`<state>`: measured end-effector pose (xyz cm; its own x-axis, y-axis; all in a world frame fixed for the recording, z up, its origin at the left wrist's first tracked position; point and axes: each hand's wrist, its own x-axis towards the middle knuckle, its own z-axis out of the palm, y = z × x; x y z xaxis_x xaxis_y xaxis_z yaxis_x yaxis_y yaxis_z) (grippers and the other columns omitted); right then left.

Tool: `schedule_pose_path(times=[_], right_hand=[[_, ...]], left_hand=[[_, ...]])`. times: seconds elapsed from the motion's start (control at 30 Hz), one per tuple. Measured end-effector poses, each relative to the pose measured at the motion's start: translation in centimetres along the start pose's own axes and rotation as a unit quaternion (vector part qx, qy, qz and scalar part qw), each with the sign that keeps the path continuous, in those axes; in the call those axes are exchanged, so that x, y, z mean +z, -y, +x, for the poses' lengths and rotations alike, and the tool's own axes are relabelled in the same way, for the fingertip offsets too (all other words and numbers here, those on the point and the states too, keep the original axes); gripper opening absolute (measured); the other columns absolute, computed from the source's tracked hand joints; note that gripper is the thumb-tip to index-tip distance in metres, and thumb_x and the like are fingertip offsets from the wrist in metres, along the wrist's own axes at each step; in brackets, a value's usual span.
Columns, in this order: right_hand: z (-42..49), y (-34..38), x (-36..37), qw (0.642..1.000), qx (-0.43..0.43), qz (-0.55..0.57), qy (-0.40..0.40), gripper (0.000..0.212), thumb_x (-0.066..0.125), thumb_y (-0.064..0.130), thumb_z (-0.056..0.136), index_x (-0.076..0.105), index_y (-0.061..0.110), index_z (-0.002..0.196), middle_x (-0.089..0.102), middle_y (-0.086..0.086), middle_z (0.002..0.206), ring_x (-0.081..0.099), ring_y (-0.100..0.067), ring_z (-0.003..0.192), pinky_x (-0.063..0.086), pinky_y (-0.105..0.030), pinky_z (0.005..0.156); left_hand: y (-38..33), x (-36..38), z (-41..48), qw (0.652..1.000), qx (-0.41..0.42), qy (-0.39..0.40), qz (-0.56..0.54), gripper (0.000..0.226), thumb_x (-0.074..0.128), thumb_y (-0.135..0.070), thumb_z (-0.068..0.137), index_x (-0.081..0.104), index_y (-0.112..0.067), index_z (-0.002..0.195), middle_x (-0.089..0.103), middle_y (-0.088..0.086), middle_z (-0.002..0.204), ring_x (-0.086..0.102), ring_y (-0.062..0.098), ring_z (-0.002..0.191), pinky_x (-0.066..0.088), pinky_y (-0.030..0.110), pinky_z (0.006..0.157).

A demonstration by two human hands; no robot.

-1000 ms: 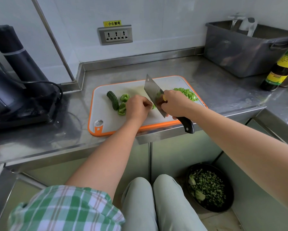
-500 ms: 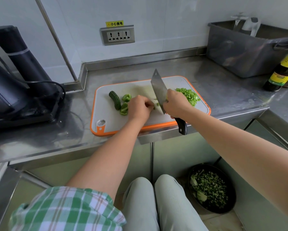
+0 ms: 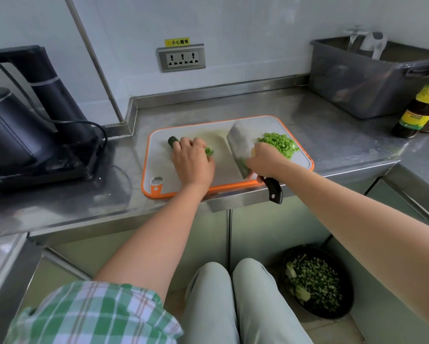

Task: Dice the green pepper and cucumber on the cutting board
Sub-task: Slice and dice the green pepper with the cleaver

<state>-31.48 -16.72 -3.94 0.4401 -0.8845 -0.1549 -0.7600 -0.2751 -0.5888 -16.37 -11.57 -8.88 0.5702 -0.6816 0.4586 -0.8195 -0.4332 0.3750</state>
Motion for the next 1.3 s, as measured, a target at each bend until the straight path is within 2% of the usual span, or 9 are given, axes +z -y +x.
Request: schedule_pose_path(times=[0.13,0.2,0.37,0.5,0.67,0.83,1.0,1.17,1.3], right_hand=[[0.2,-1.2,-1.5,0.998,0.045,0.005,-0.044,0.009,0.043,-0.005,0.084,0.049,-0.005,0.091,0.070,-0.023,0.087,0.059,-0.030,0.059,0.052,-0.035,0.057],[-0.1,-0.9,-1.1,0.999,0.020,0.032,-0.030,0.021,0.045,-0.002,0.085,0.048,-0.004,0.106,0.068,-0.021,0.087,0.058,-0.026,0.050,0.048,-0.028,0.045],[-0.1,-0.5,-0.6,1.000,-0.013,0.010,0.024,0.003,0.047,0.004,0.089,0.045,0.005,0.090,0.053,-0.008,0.065,0.053,-0.021,0.045,0.038,-0.022,0.040],[0.9,-1.6,-1.7,0.998,0.047,0.018,-0.034,0.014,0.043,-0.004,0.082,0.051,-0.003,0.094,0.070,-0.021,0.082,0.059,-0.027,0.050,0.045,-0.025,0.044],[0.6,-1.6,-1.5,0.999,-0.014,0.025,0.022,0.016,0.047,0.006,0.091,0.044,0.008,0.107,0.055,-0.008,0.071,0.054,-0.014,0.038,0.036,-0.017,0.034],[1.0,-2.0,-2.2,0.999,0.026,0.023,-0.031,0.011,0.042,-0.002,0.085,0.045,0.003,0.095,0.068,-0.020,0.083,0.057,-0.022,0.046,0.037,-0.018,0.036],[0.7,-1.8,-1.7,0.999,-0.020,0.041,-0.003,0.012,0.046,0.007,0.090,0.046,0.005,0.102,0.063,-0.014,0.082,0.056,-0.014,0.037,0.036,-0.016,0.032],[0.2,-1.0,-0.4,0.999,-0.045,0.005,0.008,0.005,0.046,0.006,0.090,0.045,0.004,0.094,0.055,-0.013,0.076,0.064,-0.034,0.058,0.044,-0.027,0.040],[0.2,-0.9,-0.1,0.997,-0.054,-0.048,-0.007,0.008,0.049,0.008,0.088,0.043,0.005,0.093,0.056,-0.016,0.091,0.064,-0.037,0.081,0.040,-0.029,0.049]], left_hand=[[0.3,-0.3,-0.2,0.999,-0.030,0.019,0.040,0.030,0.062,-0.025,0.082,0.060,-0.017,0.110,0.057,0.009,0.115,0.043,0.031,0.114,0.035,0.038,0.090],[0.6,-0.3,0.0,0.999,-0.022,0.031,0.039,0.031,0.060,-0.025,0.084,0.060,-0.017,0.113,0.057,0.008,0.117,0.042,0.030,0.116,0.033,0.037,0.090],[1.1,-0.1,0.7,0.998,0.005,0.054,0.039,0.031,0.058,-0.024,0.087,0.061,-0.021,0.118,0.059,0.005,0.120,0.038,0.029,0.119,0.034,0.037,0.091],[1.2,0.1,1.2,0.997,0.019,0.061,0.046,0.033,0.057,-0.023,0.088,0.063,-0.023,0.120,0.058,0.006,0.119,0.038,0.030,0.118,0.033,0.036,0.091],[1.3,0.5,2.2,0.995,0.026,0.072,0.066,0.030,0.056,-0.021,0.088,0.066,-0.023,0.116,0.058,0.007,0.117,0.038,0.032,0.116,0.031,0.036,0.091],[1.5,0.9,2.6,0.996,0.032,0.063,0.060,0.027,0.057,-0.014,0.087,0.073,-0.027,0.105,0.062,0.006,0.108,0.040,0.032,0.112,0.029,0.035,0.090],[0.8,0.7,1.8,0.997,0.069,0.032,0.033,0.017,0.068,-0.021,0.081,0.075,-0.027,0.095,0.059,0.003,0.105,0.041,0.031,0.110,0.028,0.035,0.090],[-0.4,0.9,0.0,0.990,0.137,0.020,-0.012,0.015,0.075,-0.016,0.069,0.076,-0.023,0.082,0.065,0.004,0.087,0.049,0.034,0.099,0.031,0.036,0.079],[-0.6,1.2,-1.1,0.991,0.118,0.039,-0.052,0.019,0.068,-0.038,0.071,0.075,-0.021,0.076,0.069,0.005,0.076,0.052,0.031,0.089,0.039,0.037,0.080]])
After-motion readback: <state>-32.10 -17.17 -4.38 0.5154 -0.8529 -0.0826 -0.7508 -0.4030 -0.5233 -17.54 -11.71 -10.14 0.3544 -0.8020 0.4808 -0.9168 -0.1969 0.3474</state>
